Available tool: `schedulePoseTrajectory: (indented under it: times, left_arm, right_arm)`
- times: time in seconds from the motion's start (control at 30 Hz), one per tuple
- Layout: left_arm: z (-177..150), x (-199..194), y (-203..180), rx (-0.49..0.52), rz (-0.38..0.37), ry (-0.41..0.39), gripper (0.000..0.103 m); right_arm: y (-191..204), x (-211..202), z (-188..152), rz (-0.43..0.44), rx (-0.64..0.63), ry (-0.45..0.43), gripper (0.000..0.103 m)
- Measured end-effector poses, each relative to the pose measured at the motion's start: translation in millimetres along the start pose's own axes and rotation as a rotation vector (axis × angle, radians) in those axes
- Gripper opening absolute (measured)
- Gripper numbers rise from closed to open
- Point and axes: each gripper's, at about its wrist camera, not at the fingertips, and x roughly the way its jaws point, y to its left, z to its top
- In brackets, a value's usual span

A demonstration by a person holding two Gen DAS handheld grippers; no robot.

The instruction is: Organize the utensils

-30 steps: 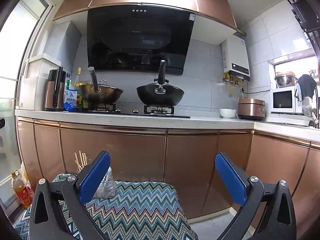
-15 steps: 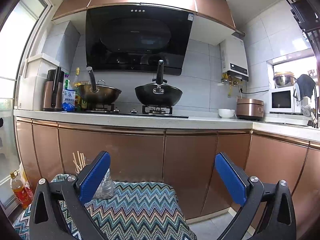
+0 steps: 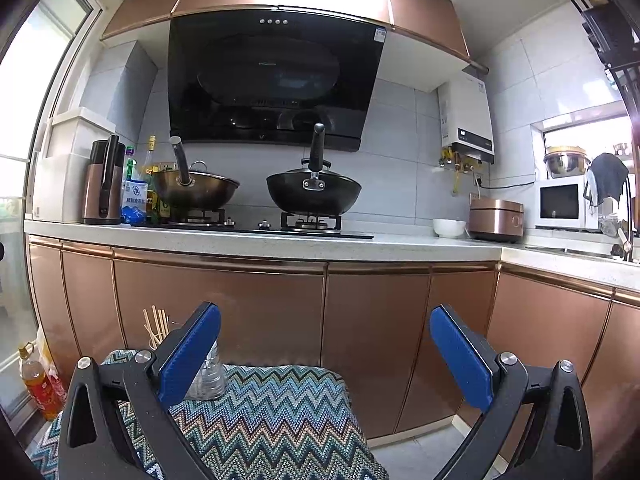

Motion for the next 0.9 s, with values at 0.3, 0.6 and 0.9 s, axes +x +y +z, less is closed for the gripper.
schedulePoseTrajectory:
  times: [0.3, 0.6, 0.9]
  left_arm:
    - [1.0, -4.7, -6.5, 0.022, -0.022, -0.007, 0.076]
    - [-0.1, -1.5, -7.4, 0.026, -0.027, -0.003, 0.076]
    - [-1.9, -2.4, -9.1, 0.031, -0.038, -0.008, 0.076]
  right_arm:
    - [5.6, 1.8, -2.6, 0.016, -0.011, 0.031, 0.103]
    - [13.4, 0.4, -3.9, 0.034, -0.02, 0.031, 0.103]
    - [17.8, -0.3, -4.2, 0.04, -0.028, 0.033, 0.103]
